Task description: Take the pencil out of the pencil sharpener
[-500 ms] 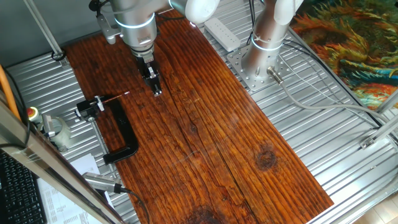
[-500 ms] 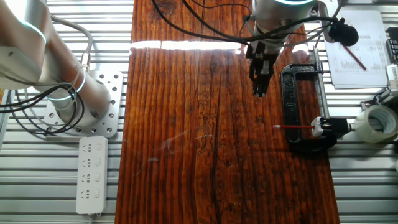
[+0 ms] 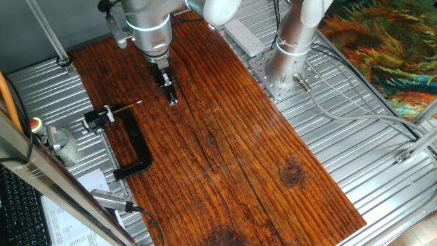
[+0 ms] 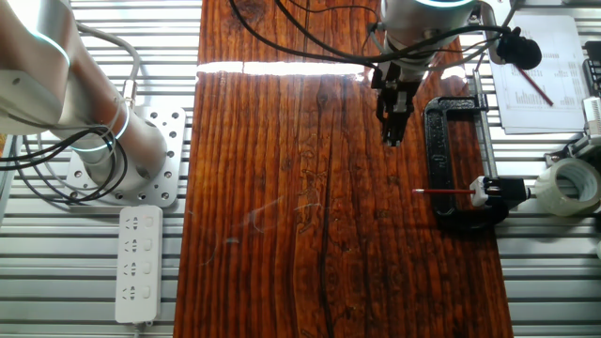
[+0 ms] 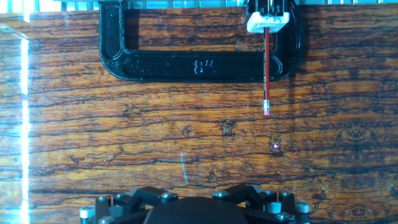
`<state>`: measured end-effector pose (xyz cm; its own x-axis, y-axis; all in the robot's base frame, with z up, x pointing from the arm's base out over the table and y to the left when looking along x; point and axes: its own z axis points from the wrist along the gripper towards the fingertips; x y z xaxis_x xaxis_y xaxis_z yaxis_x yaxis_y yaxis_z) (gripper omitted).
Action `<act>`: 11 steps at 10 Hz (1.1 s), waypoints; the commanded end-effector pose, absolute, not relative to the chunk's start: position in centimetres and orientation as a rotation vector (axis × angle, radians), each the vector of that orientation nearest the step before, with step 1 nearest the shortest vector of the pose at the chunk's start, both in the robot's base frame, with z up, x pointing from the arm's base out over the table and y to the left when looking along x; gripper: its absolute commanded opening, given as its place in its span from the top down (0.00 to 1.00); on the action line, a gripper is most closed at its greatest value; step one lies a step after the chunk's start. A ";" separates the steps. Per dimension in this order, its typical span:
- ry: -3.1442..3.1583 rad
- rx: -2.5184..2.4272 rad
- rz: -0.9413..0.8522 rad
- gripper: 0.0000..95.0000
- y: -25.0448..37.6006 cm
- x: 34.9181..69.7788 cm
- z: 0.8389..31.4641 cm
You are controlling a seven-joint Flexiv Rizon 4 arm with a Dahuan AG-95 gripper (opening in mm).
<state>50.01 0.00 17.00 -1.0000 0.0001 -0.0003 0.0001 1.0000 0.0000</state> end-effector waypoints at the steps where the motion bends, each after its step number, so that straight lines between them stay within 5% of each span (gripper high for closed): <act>1: 3.064 0.252 -0.063 1.00 0.0 50.0 17.0; 11: 3.067 0.276 -0.066 1.00 0.0 50.0 17.0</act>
<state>50.01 0.00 16.98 -0.9820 0.1774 -0.0654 0.1801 0.9830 -0.0365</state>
